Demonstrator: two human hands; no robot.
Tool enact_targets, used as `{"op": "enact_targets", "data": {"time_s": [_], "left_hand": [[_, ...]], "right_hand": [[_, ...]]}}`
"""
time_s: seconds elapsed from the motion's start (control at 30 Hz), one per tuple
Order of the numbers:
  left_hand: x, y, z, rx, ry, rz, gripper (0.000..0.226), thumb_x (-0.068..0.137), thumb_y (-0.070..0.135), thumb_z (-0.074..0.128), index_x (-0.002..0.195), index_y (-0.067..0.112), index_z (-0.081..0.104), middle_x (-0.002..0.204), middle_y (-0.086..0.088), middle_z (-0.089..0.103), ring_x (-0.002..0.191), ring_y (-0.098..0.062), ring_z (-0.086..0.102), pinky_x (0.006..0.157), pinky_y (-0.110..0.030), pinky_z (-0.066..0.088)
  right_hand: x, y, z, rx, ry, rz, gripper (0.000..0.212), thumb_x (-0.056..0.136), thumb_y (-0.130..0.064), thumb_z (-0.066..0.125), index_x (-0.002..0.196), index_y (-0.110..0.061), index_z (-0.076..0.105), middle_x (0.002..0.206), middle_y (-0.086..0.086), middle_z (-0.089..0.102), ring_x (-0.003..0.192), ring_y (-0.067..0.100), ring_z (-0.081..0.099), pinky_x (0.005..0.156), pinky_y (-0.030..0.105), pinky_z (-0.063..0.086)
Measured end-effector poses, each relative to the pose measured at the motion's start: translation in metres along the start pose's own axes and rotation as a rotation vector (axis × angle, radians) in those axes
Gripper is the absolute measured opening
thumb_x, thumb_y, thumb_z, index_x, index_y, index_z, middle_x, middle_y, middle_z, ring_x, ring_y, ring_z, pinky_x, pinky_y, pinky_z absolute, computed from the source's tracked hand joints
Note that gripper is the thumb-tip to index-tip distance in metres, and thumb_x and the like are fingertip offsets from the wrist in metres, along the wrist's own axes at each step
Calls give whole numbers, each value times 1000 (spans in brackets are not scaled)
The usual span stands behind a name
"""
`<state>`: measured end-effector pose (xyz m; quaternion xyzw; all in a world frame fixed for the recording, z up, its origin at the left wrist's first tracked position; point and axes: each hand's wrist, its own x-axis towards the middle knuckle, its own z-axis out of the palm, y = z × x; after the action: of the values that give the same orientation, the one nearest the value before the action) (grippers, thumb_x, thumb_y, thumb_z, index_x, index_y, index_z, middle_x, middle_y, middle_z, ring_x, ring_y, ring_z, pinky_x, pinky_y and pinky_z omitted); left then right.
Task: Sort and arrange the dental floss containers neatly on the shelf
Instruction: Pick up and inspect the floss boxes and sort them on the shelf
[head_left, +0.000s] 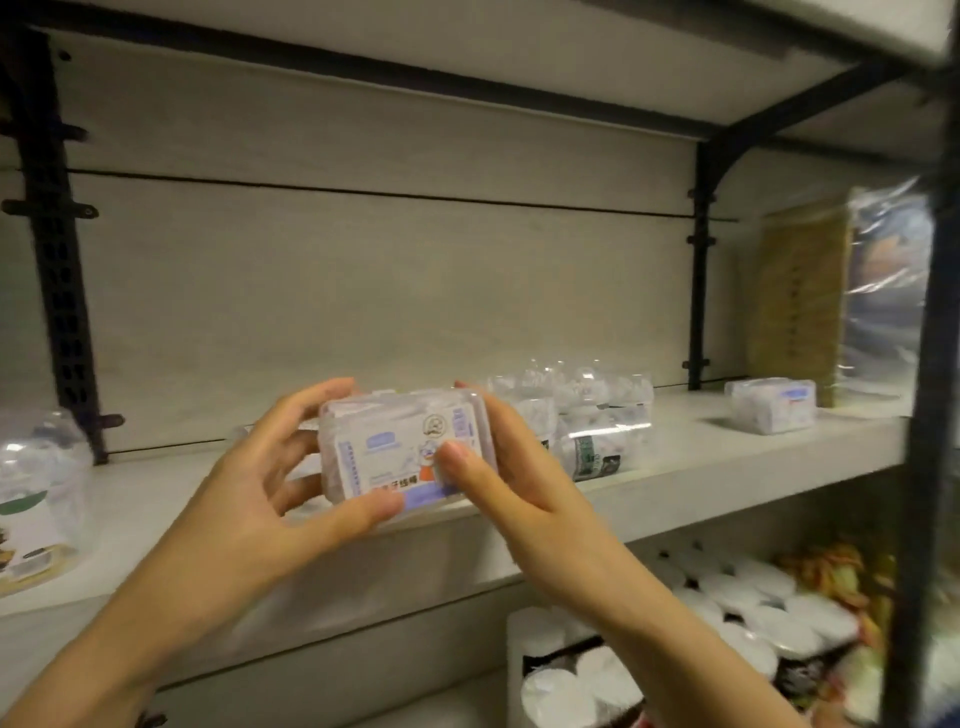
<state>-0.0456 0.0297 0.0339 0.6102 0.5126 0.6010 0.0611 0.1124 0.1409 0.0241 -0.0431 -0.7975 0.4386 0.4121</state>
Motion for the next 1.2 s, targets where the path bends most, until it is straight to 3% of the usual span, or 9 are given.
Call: {"op": "enact_targets", "data": {"time_s": [0.17, 0.3, 0.53, 0.63, 0.77, 0.87, 0.93, 1.0, 1.2], "left_hand": [[22, 15, 68, -83, -60, 48, 67, 37, 35, 89, 98, 48, 65, 104, 19, 71, 90, -5, 70, 67, -16, 55], [37, 28, 139, -71, -102, 82, 77, 30, 62, 84, 103, 51, 62, 104, 20, 71, 91, -5, 70, 68, -20, 57], [81, 40, 255, 35, -130, 23, 78, 40, 68, 78, 112, 59, 51, 119, 29, 60, 112, 3, 58, 96, -32, 47], [105, 46, 281, 187, -134, -48, 79, 45, 65, 73, 118, 54, 45, 119, 32, 58, 110, 8, 56, 96, -27, 47], [140, 55, 298, 312, -140, -126, 67, 54, 47, 83, 112, 33, 53, 111, 10, 63, 99, -5, 66, 89, -35, 55], [164, 58, 304, 417, -158, -157, 53, 64, 25, 80, 110, 19, 56, 104, -1, 64, 94, -15, 67, 81, -29, 56], [176, 55, 305, 528, -199, -186, 50, 67, 24, 80, 110, 15, 57, 101, -1, 65, 94, -18, 66, 68, -24, 56], [184, 48, 305, 617, -238, -216, 50, 65, 26, 82, 109, 14, 60, 100, -3, 68, 95, -23, 65, 81, -38, 54], [188, 32, 310, 819, -381, -261, 44, 66, 38, 81, 102, 15, 68, 100, -7, 71, 92, -26, 64, 82, -45, 51]], "right_hand": [[-33, 1, -75, -108, 30, 32, 67, 82, -59, 47, 142, -43, 20, 139, -16, 46, 125, 2, 46, 105, 39, 40], [-58, 5, -156, -112, -26, 39, 59, 84, -52, 52, 135, -51, 22, 134, -18, 51, 122, 1, 50, 103, 38, 43], [-68, 24, -292, -165, -98, 7, 60, 78, -43, 58, 130, -50, 31, 123, -25, 56, 115, -2, 55, 96, 28, 49], [-53, 31, -330, -196, -133, -7, 60, 75, -38, 60, 129, -42, 35, 123, -20, 55, 111, -2, 57, 91, 22, 50], [-17, 35, -363, -346, -231, 4, 63, 72, -41, 62, 130, -34, 39, 127, -11, 53, 109, 3, 60, 90, 26, 52], [11, 39, -379, -468, -313, 41, 66, 71, -42, 65, 131, -34, 40, 129, -11, 52, 112, 2, 56, 90, 21, 49], [25, 45, -385, -588, -361, 49, 66, 74, -43, 67, 133, -35, 39, 128, -16, 49, 110, -3, 49, 86, 12, 40], [35, 55, -385, -692, -393, 49, 65, 76, -42, 67, 134, -32, 39, 124, -17, 47, 106, -4, 46, 80, 9, 36], [51, 80, -383, -863, -533, 53, 59, 73, -48, 69, 126, -29, 49, 118, -15, 54, 103, 6, 53, 88, 22, 45]]}}
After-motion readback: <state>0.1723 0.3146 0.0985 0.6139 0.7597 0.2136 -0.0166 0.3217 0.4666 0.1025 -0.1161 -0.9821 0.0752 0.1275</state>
